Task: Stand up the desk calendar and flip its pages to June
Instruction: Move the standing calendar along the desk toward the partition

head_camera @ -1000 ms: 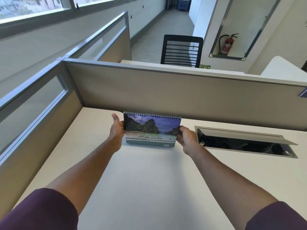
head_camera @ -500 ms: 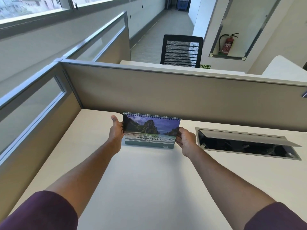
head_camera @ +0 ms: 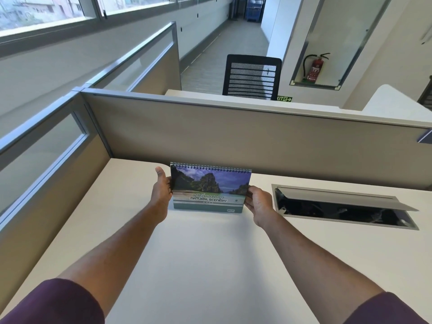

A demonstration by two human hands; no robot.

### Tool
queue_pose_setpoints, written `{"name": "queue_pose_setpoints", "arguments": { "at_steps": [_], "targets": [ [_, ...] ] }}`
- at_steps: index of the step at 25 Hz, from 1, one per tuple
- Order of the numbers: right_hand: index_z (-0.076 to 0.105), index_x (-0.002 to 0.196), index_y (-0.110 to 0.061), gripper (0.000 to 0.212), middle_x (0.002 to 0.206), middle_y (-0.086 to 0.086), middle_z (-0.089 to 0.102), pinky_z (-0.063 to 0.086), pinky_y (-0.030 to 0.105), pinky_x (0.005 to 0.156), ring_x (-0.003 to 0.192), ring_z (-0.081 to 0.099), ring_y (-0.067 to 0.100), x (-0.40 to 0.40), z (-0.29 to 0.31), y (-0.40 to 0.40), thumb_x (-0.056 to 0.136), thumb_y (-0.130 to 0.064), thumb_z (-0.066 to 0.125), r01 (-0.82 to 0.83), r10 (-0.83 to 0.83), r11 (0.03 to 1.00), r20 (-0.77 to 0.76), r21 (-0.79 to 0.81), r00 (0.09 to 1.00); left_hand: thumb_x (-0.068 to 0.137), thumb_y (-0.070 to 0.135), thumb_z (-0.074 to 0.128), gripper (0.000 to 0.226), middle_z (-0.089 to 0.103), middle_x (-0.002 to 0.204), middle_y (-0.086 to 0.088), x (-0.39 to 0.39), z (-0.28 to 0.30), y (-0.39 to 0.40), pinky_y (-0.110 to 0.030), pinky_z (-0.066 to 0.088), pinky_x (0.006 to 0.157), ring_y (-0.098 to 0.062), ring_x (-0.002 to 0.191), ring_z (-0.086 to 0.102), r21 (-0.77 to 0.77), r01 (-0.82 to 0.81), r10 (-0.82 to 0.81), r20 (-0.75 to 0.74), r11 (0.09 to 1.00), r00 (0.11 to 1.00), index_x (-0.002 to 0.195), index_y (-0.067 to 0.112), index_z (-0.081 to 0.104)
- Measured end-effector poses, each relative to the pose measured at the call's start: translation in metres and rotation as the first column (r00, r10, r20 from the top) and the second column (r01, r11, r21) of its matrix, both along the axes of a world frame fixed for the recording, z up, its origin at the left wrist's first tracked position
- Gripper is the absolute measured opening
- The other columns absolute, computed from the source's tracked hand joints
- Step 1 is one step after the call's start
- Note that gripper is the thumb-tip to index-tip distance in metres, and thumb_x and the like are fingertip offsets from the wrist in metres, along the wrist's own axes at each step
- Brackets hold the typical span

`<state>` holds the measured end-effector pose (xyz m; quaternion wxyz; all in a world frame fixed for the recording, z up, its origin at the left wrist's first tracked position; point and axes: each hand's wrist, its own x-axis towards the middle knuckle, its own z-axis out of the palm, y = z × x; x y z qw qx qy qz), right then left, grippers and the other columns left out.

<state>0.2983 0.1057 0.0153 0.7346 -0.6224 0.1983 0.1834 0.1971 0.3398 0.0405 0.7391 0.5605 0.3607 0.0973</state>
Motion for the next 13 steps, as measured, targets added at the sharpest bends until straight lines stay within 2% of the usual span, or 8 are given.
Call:
{"name": "queue_pose_setpoints", "arguments": {
  "at_steps": [5,8,11,13],
  "targets": [
    [0.069,0.084,-0.007,0.017,0.091,0.013,0.075,0.058,0.034,0.084,0.082,0.068,0.026,-0.002,-0.008,0.001,0.091,-0.006,0.053,0.012,-0.012,1.0,-0.021,-0.016,1.0,0.094,0.07,0.016,0.08,0.064,0.126,-0.006,0.0,-0.001,0.002,-0.038,0.029,0.118,-0.022,0.12,0.055,0.029,0.036,-0.034,-0.044,0.999,0.998,0.133,0.013,0.057],
    [0.072,0.08,-0.009,0.014,0.089,0.008,0.076,0.055,0.034,0.081,0.085,0.07,0.024,-0.004,-0.014,0.0,0.087,-0.009,0.06,0.101,-0.101,0.994,0.009,-0.034,0.995,0.094,0.069,0.018,0.08,0.056,0.14,-0.007,-0.002,-0.006,0.003,-0.038,0.032,0.11,-0.025,0.128,0.049,0.076,0.049,-0.039,-0.129,0.996,0.991,0.139,0.012,0.05],
    [0.073,0.079,-0.018,0.015,0.085,0.005,0.072,0.056,0.045,0.091,0.08,0.065,0.022,-0.014,-0.025,-0.006,0.089,-0.015,0.063,0.172,-0.171,0.977,0.016,-0.127,0.985,0.095,0.068,0.021,0.078,0.049,0.146,-0.012,-0.011,-0.021,0.003,-0.044,0.034,0.111,-0.029,0.13,0.047,0.117,0.068,-0.041,-0.225,0.991,0.973,0.141,0.008,0.043],
    [0.075,0.092,-0.017,0.016,0.088,0.005,0.07,0.054,0.042,0.082,0.075,0.06,0.019,-0.029,-0.033,-0.01,0.093,-0.013,0.059,0.156,-0.157,0.979,-0.002,-0.133,0.988,0.098,0.06,0.027,0.069,0.05,0.143,-0.012,-0.019,-0.029,-0.002,-0.043,0.035,0.11,-0.027,0.124,0.048,0.094,0.07,-0.046,-0.241,0.993,0.969,0.139,0.007,0.045]
  ]
}}
